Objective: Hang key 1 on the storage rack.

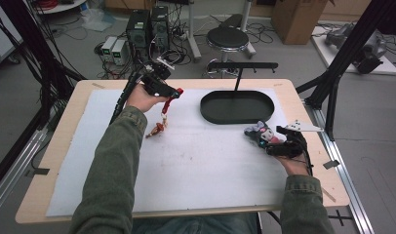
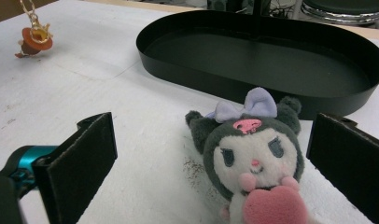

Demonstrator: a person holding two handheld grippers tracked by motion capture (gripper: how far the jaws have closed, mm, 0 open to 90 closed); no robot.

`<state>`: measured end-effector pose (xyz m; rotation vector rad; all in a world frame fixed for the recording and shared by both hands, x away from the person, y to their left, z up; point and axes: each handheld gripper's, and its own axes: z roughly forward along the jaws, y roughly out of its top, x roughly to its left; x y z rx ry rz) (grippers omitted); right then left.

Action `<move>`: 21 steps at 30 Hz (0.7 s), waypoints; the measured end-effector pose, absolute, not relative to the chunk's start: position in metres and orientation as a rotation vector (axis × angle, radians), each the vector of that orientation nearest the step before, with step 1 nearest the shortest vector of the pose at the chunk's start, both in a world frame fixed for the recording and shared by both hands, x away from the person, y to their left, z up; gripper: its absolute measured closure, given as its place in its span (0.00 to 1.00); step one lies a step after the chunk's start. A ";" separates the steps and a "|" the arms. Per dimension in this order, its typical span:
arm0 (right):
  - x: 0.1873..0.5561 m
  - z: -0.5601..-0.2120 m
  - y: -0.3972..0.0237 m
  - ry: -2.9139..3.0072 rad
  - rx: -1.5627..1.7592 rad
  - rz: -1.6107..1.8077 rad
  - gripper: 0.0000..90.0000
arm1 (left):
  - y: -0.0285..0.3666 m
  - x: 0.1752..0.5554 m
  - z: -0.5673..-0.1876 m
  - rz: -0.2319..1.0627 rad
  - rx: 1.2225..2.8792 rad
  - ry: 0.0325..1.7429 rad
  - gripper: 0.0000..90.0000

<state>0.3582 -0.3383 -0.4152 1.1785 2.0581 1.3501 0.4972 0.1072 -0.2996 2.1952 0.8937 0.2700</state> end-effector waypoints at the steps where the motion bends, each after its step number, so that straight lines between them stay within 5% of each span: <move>1: 0.358 -0.415 -0.338 2.059 1.180 1.349 0.01 | 0.109 0.496 -0.297 0.284 2.188 0.893 0.83; 21: 0.356 -0.414 -0.338 2.059 1.168 1.395 0.01 | 0.101 0.479 -0.238 0.382 2.070 0.825 0.83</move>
